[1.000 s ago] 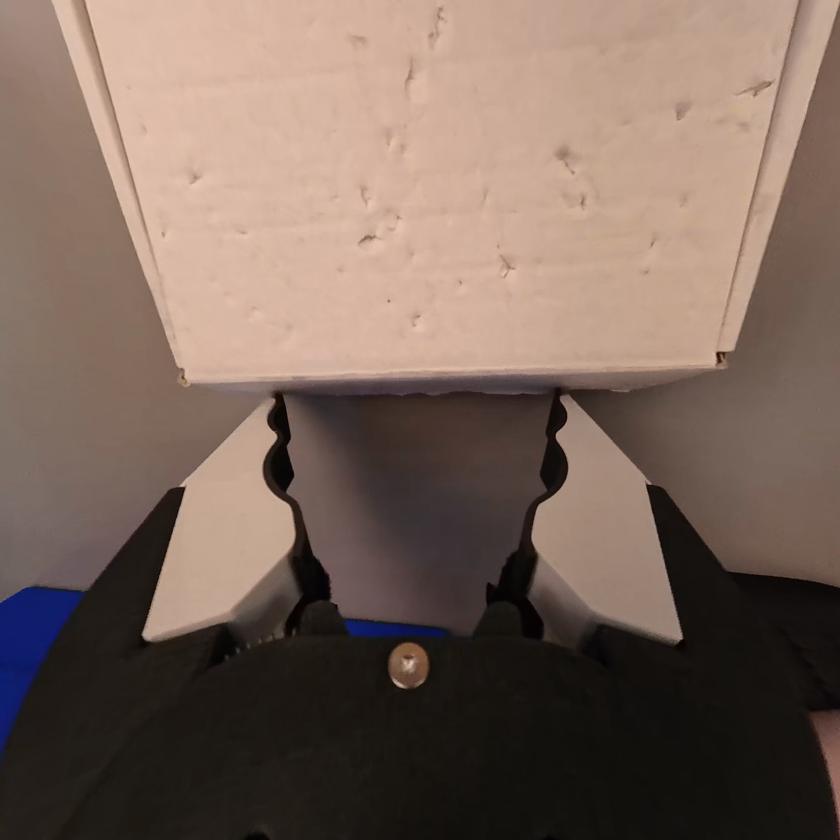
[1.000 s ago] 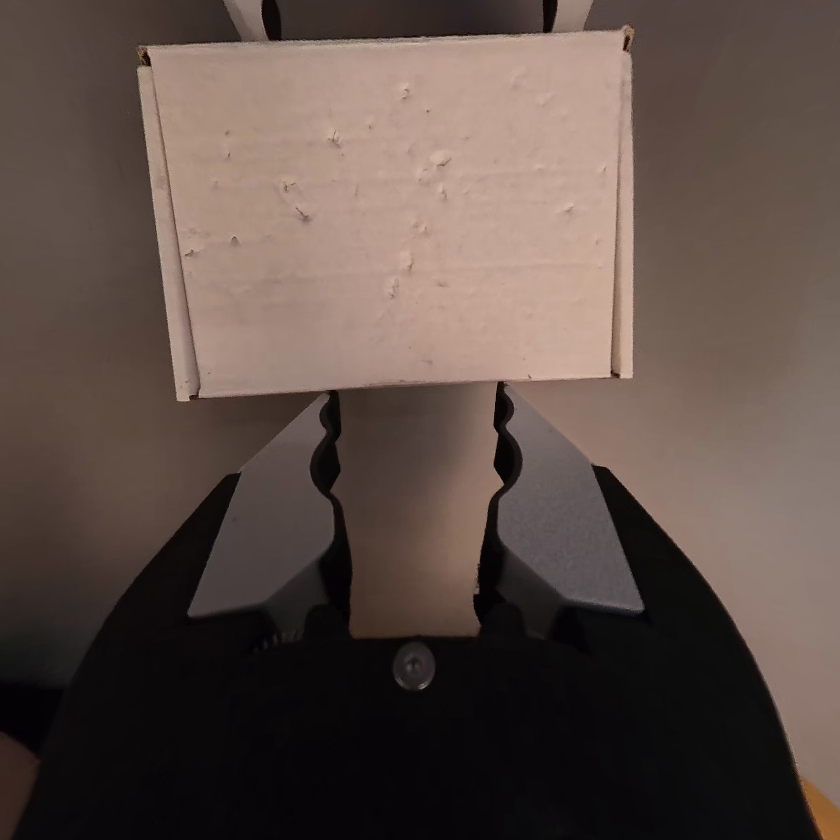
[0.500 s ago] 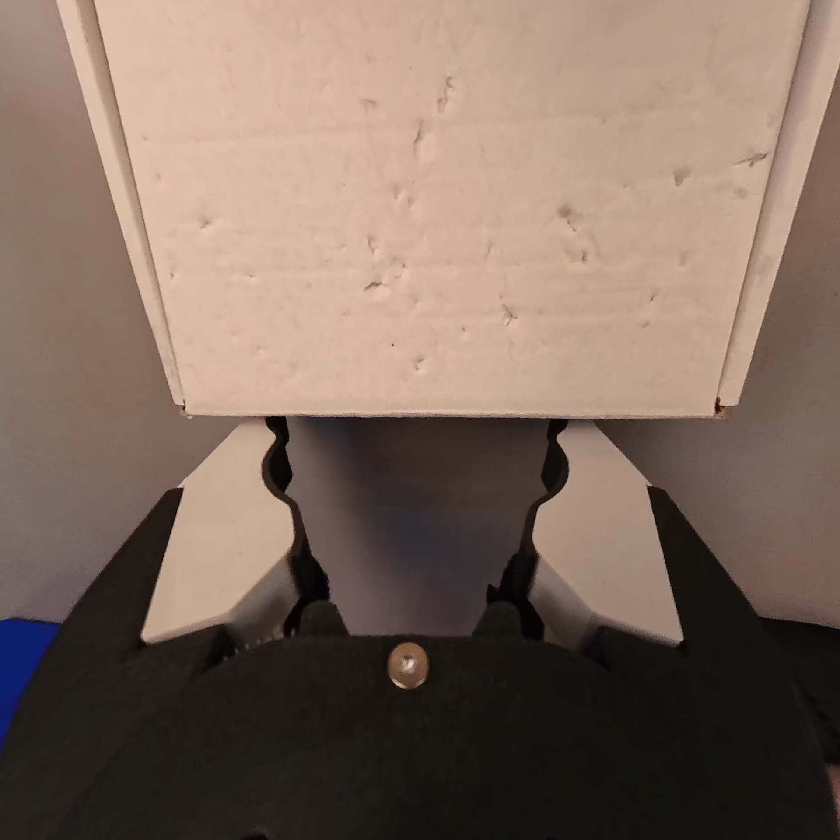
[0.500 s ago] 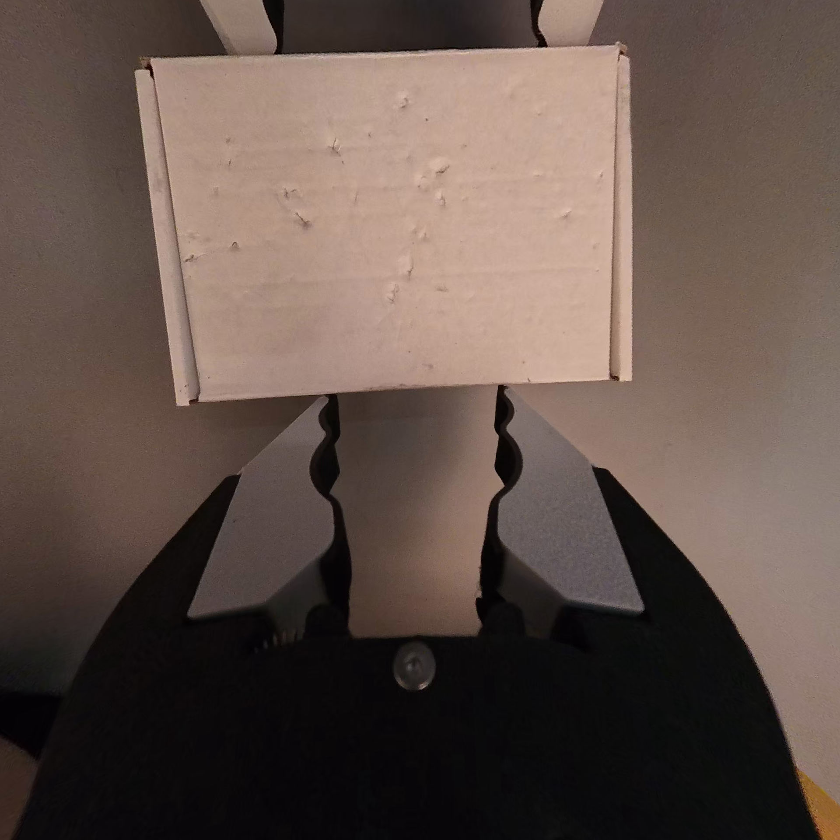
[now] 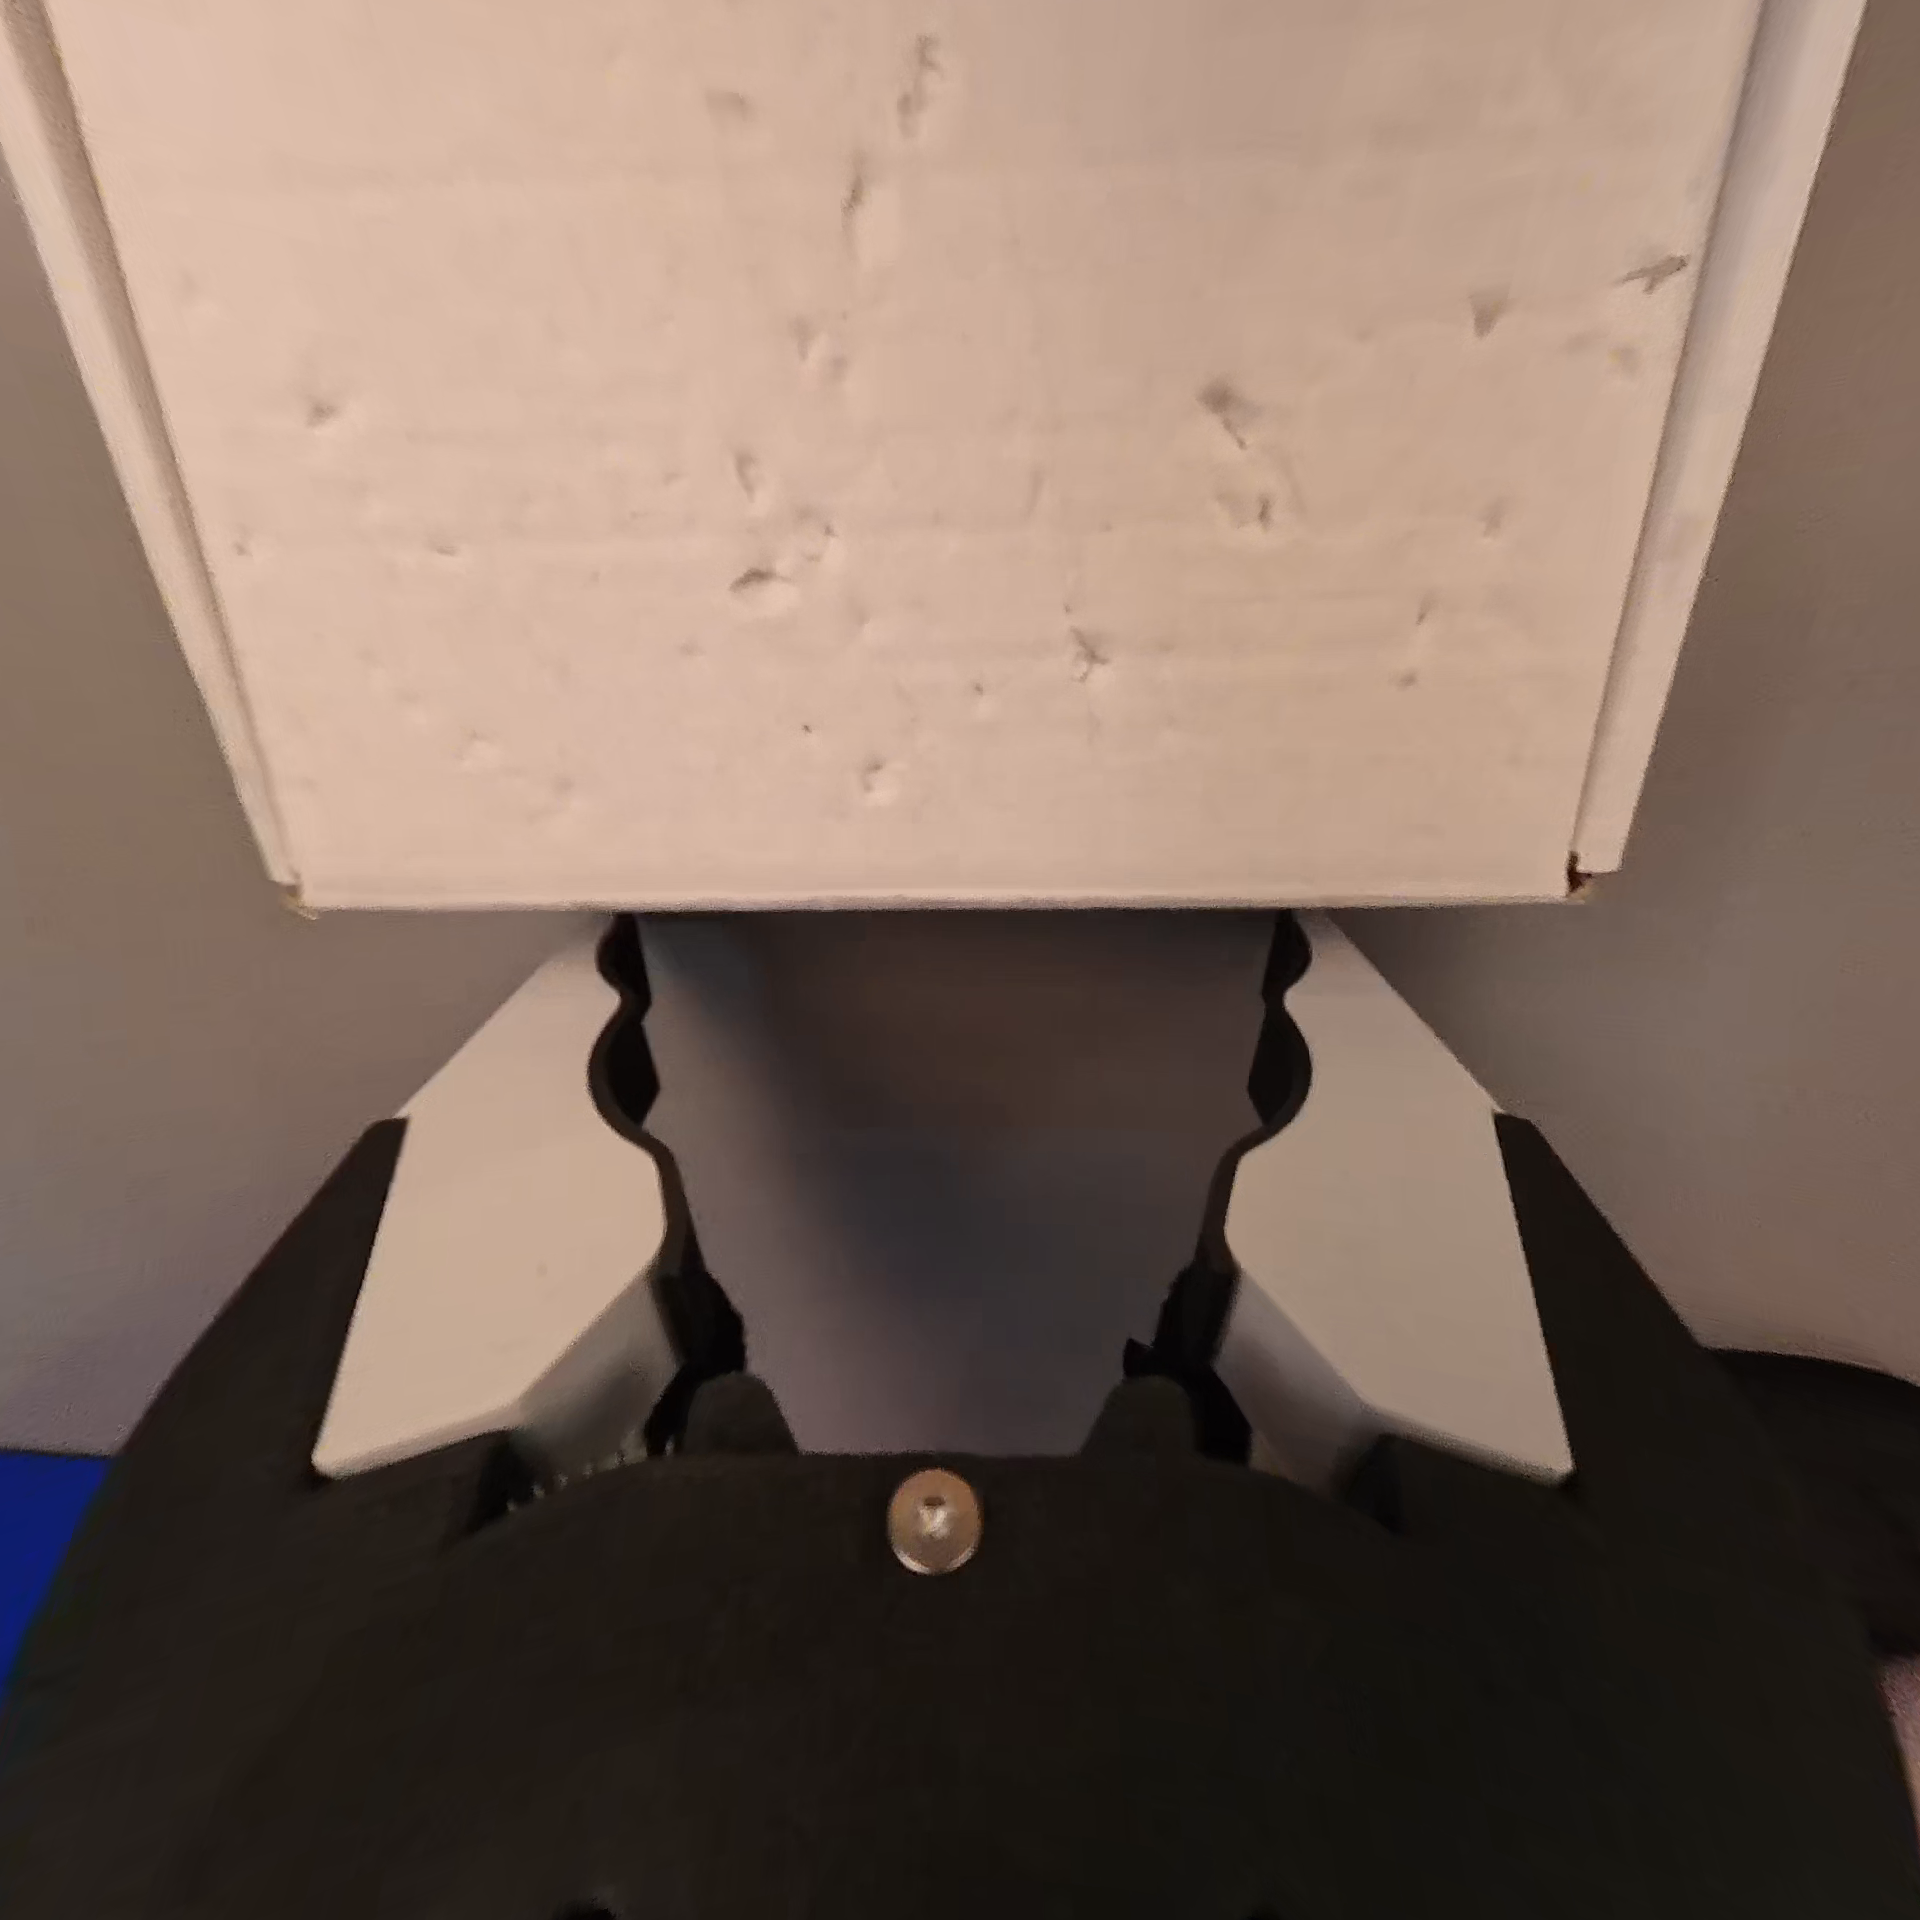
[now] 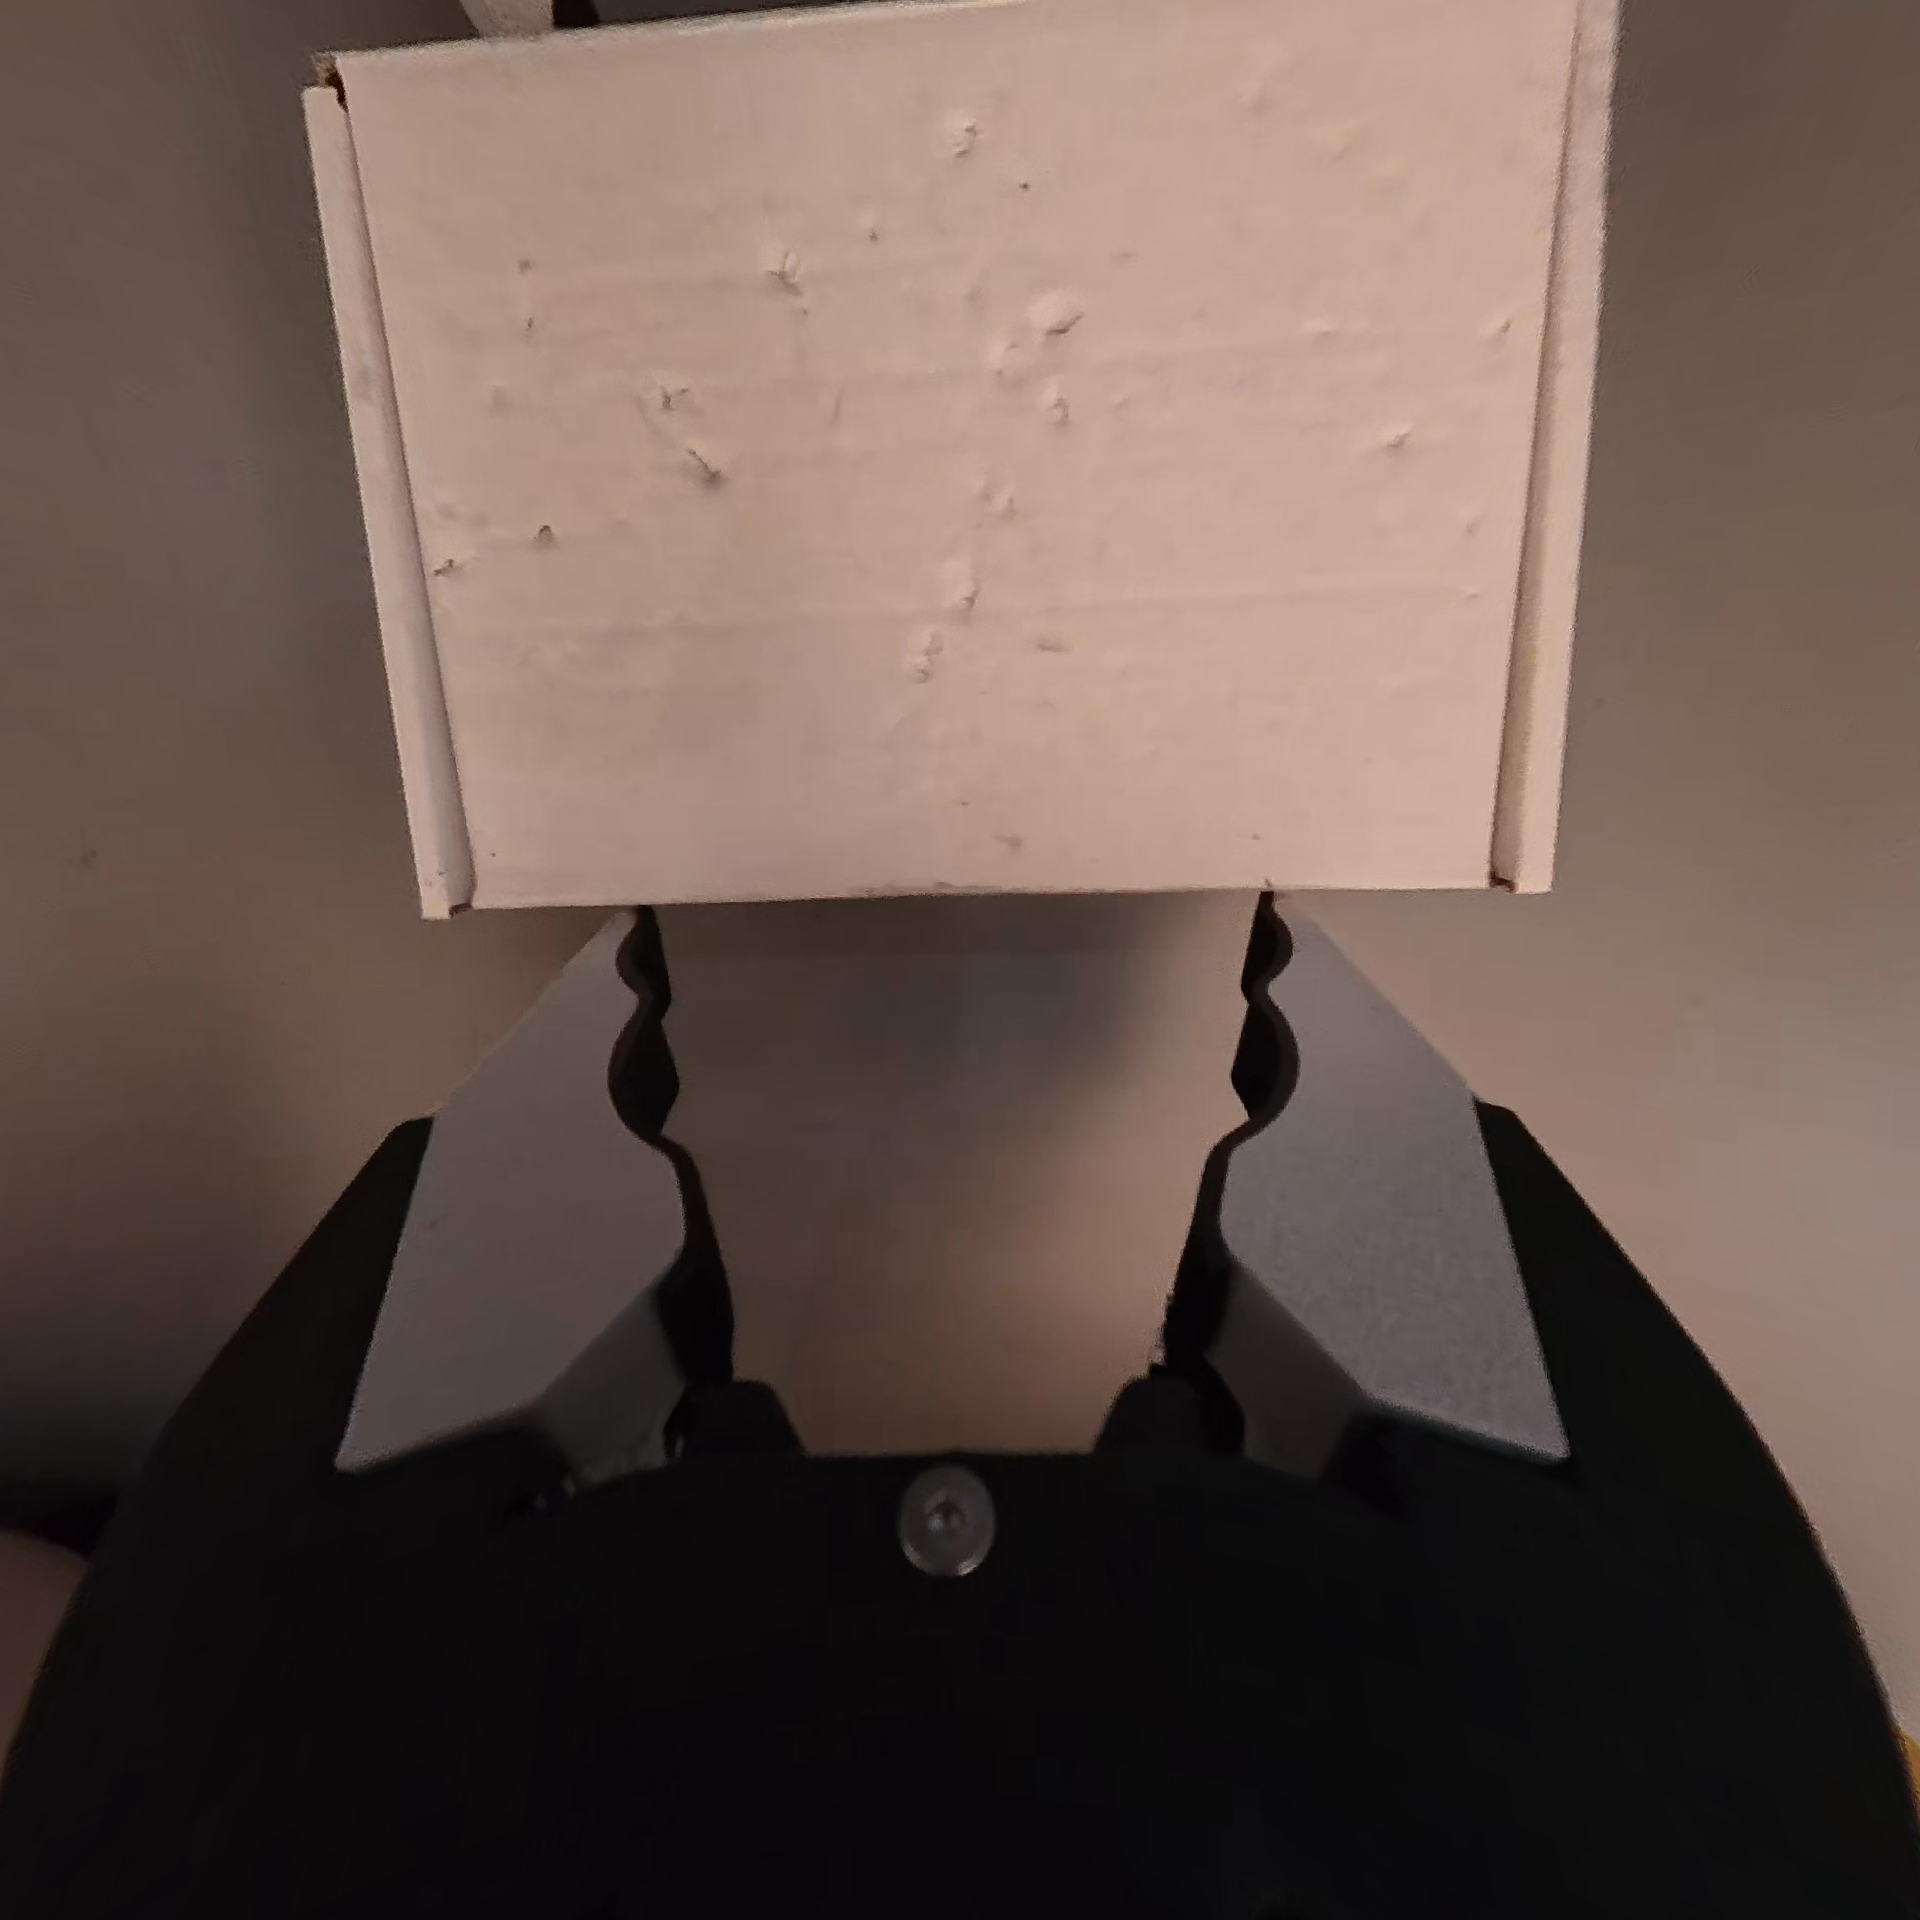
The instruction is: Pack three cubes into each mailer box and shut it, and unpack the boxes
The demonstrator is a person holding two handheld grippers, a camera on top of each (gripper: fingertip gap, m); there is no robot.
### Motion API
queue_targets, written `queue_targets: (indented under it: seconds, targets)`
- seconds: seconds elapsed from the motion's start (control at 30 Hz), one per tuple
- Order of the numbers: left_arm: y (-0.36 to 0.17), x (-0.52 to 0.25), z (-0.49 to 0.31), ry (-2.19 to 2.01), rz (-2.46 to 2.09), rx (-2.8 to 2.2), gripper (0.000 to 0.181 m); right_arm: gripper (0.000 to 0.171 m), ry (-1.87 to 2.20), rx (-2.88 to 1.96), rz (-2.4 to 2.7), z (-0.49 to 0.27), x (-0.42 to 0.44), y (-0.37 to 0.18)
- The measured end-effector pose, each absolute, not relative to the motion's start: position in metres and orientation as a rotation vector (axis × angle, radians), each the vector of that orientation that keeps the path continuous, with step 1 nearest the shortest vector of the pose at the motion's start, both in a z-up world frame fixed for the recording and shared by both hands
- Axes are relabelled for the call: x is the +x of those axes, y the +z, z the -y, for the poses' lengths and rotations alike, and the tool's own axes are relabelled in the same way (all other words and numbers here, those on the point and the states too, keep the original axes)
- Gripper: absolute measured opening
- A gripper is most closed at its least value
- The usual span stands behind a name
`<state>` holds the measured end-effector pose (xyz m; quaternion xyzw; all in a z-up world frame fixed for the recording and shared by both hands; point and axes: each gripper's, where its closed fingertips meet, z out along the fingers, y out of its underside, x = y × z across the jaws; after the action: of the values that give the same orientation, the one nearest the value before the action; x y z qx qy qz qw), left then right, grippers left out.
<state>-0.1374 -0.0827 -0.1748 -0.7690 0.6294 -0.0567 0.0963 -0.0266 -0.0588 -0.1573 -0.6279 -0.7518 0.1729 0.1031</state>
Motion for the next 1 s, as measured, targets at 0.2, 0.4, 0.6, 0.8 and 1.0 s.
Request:
queue_targets:
  seconds: [0.2, 0.4, 0.6, 0.8, 1.0]
  targets:
    - [-0.176, -0.133, 0.082, -0.199, -1.856, -2.281, 0.120, 0.115, 0.488, -1.842, 2.236, 0.060, -0.029, -0.159]
    - [-0.177, -0.132, 0.081, -0.201, -1.848, -2.295, 0.120, 0.115, 0.508, -1.850, 2.228, 0.061, -0.031, -0.160]
    - [-0.176, -0.131, 0.079, -0.210, -1.831, -2.293, 0.121, 0.115, 0.516, -1.857, 2.215, 0.060, -0.032, -0.160]
    - [-0.177, -0.136, 0.071, -0.151, -1.812, -2.291, 0.137, 0.126, 0.487, -1.881, 2.195, 0.055, -0.029, -0.162]
    - [-0.176, -0.134, 0.064, -0.146, -1.814, -2.235, 0.135, 0.129, 0.507, -1.830, 2.185, 0.052, -0.032, -0.161]
